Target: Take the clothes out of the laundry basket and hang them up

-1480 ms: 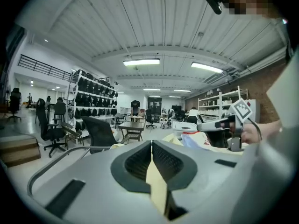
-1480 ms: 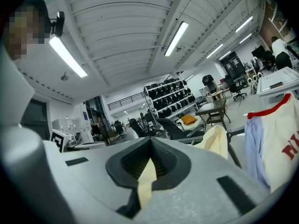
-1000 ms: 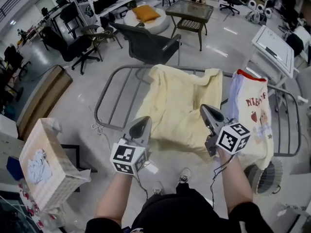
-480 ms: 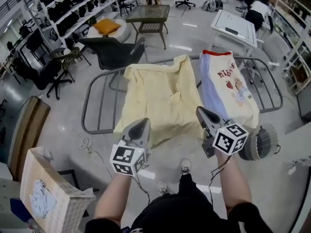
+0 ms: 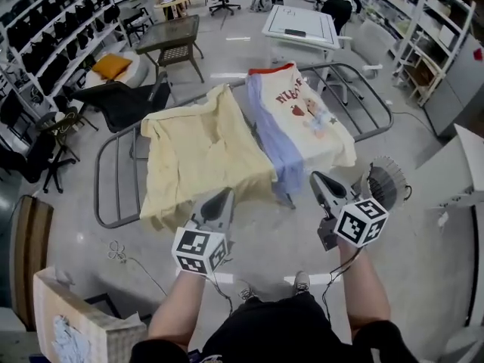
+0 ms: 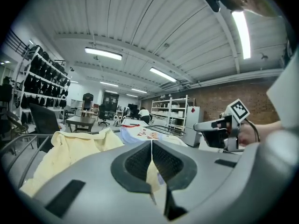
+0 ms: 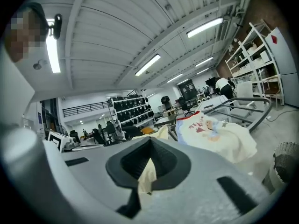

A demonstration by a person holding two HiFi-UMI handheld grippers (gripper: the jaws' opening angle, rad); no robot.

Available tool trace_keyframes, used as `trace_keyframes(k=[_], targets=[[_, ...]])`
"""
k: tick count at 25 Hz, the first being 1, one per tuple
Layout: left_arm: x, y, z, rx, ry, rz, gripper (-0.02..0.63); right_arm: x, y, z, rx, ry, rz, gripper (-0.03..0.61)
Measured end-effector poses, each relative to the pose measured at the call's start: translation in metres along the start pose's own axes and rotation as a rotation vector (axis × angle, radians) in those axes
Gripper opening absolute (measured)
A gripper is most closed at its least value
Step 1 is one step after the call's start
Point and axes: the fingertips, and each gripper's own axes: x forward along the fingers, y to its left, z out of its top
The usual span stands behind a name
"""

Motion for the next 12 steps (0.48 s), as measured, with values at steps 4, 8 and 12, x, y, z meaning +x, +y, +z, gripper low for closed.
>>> trace_keyframes(k=[4, 8, 12], targets=[[0.016, -0.037, -0.002, 0.006, 0.003, 0.016, 0.009, -0.032, -0.030, 0.005, -0.018, -0.002, 0.000, 0.005], [0.029, -0.078, -0.009, -0.015, 0.012, 0.067, 0.009, -0.067, -0.061, 0.008, -0.069, 0.009, 0.021, 0.005], [0.038, -0.132, -0.016, -0.016, 0.018, 0.108, 0.009, -0.105, -0.093, 0.011, -0.079, 0.017, 0.061, 0.005]])
